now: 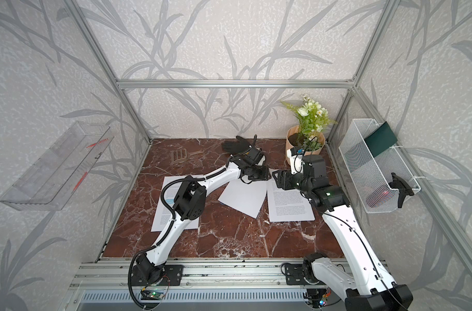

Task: Unclip the paperclips from the documents
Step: Pick up the document from the center of the board.

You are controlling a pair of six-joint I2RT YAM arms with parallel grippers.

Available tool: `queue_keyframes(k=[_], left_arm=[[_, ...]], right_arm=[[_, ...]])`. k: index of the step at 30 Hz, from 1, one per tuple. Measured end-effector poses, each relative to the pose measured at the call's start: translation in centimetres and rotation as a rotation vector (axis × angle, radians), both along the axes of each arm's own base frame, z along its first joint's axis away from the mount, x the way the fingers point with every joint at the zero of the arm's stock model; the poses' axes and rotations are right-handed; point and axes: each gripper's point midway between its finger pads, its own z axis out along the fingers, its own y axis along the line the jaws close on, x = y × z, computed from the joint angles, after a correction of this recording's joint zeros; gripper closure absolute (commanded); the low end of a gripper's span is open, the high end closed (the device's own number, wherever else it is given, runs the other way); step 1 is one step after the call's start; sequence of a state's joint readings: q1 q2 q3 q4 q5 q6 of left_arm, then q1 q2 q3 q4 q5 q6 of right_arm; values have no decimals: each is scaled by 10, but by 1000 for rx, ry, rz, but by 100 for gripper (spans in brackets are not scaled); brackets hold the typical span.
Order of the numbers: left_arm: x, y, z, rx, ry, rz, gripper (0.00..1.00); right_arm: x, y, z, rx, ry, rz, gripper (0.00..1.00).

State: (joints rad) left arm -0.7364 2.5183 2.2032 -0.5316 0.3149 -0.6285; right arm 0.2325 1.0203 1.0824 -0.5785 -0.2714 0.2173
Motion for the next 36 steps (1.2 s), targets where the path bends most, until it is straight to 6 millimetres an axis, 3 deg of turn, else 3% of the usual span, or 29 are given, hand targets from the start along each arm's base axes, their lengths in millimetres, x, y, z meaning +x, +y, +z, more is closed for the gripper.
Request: queue_keyframes(k=[1, 5, 7, 16, 30, 36], left_arm=[[0, 0, -4, 5, 3, -3, 52], [-3, 0, -19, 25, 19, -22, 74], [-4, 0, -23, 28, 21, -31, 76], [-11, -17, -13, 1, -22, -96, 100], [-15, -24, -5, -20, -42, -134, 100], [-15, -18, 24, 16, -109, -138, 100]], right_arm=[[0, 0, 0, 0, 0, 0, 30], [0, 0, 0, 1, 0, 1, 30], [0, 0, 0, 1, 1, 1, 30], [-1, 1, 0, 4, 2, 6, 30], [-2, 1, -6, 2, 14, 8, 30], [-2, 1, -5, 1, 11, 8, 30]])
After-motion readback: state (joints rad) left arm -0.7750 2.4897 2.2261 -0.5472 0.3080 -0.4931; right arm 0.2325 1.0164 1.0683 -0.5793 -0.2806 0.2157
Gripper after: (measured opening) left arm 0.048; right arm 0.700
